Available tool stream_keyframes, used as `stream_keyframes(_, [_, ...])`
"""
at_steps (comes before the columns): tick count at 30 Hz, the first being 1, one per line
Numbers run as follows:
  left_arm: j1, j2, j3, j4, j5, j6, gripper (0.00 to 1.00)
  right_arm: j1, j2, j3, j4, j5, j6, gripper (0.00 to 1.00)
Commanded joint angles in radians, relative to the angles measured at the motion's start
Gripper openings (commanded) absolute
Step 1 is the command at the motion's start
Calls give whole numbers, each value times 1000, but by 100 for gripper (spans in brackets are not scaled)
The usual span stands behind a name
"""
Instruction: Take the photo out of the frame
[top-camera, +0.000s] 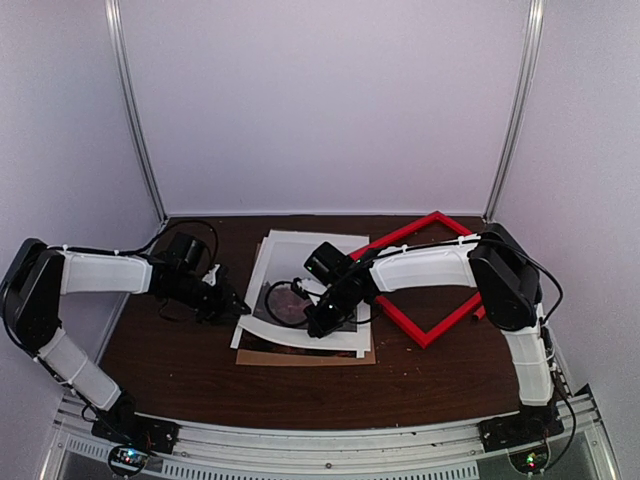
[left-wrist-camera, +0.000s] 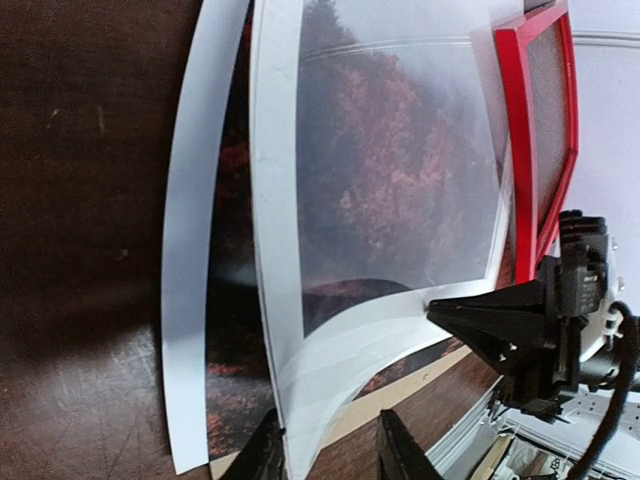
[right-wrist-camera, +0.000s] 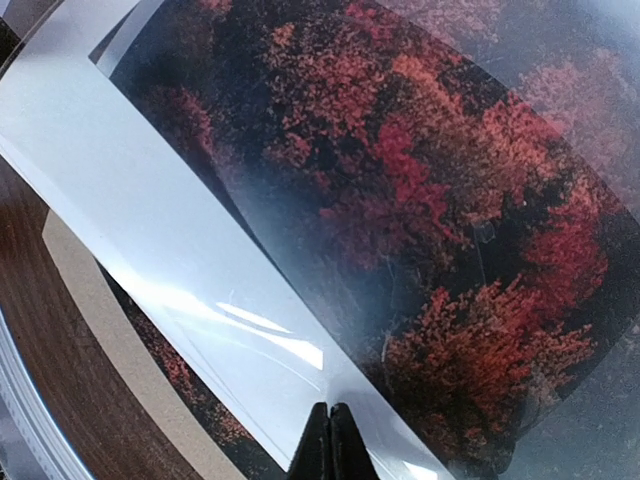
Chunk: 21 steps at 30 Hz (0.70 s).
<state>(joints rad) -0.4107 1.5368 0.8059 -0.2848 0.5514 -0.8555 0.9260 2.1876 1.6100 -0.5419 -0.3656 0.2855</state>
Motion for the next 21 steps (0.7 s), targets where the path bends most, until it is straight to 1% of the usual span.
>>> stream_keyframes(1, [1,-2,-23,222,86,-87,31,11,49,-23,-38,31,7,0])
stream_keyframes(12, [1,73,-70,411,143,-209,31,11,49,-24,-34,33,10,0])
stream_keyframes(21, [-13,129,-86,520,176,-273,28,12,40,-20,-27,37,14,0])
